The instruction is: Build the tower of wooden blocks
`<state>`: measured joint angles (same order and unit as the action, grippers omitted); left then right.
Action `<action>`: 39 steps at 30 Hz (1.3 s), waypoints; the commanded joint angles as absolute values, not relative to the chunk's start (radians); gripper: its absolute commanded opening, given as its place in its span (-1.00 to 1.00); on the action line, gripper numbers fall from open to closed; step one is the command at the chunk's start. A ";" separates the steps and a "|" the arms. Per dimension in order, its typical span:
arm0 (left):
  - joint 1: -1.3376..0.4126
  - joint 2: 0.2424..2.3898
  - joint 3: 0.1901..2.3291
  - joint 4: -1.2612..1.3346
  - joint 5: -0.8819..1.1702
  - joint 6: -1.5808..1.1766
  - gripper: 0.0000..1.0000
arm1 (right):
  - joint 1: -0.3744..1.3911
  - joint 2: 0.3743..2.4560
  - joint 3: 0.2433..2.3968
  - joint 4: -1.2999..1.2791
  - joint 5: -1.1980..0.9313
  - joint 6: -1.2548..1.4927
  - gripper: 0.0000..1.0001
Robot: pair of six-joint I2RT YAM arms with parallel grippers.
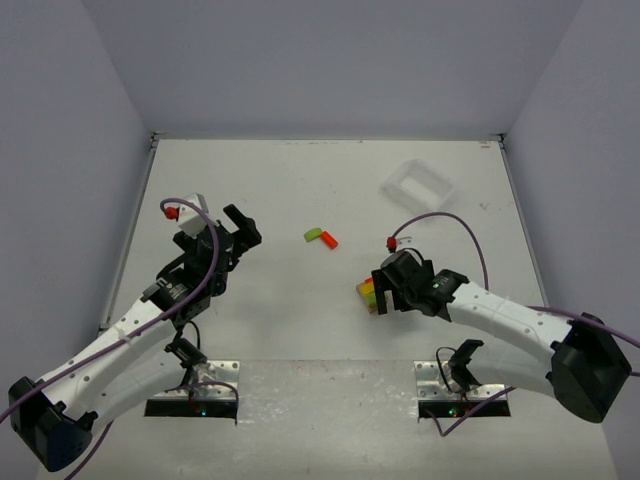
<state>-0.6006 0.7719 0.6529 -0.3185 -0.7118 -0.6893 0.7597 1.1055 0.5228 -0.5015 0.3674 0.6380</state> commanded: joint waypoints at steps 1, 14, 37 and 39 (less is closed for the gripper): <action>-0.591 0.759 0.647 -0.295 -0.726 -0.692 1.00 | 0.752 1.107 0.518 -0.453 0.365 0.630 0.97; -0.591 0.754 0.648 -0.298 -0.726 -0.693 1.00 | 0.741 1.119 0.516 -0.429 0.362 0.624 0.97; -0.591 0.778 0.654 -0.292 -0.718 -0.690 1.00 | 0.739 1.094 0.523 -0.456 0.328 0.626 0.97; -0.591 0.795 0.657 -0.287 -0.716 -0.689 1.00 | 0.739 1.085 0.534 -0.494 0.317 0.628 0.97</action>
<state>-0.6006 0.7750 0.6529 -0.3182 -0.7147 -0.6895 0.7418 1.1165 0.5106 -0.4564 0.3283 0.6281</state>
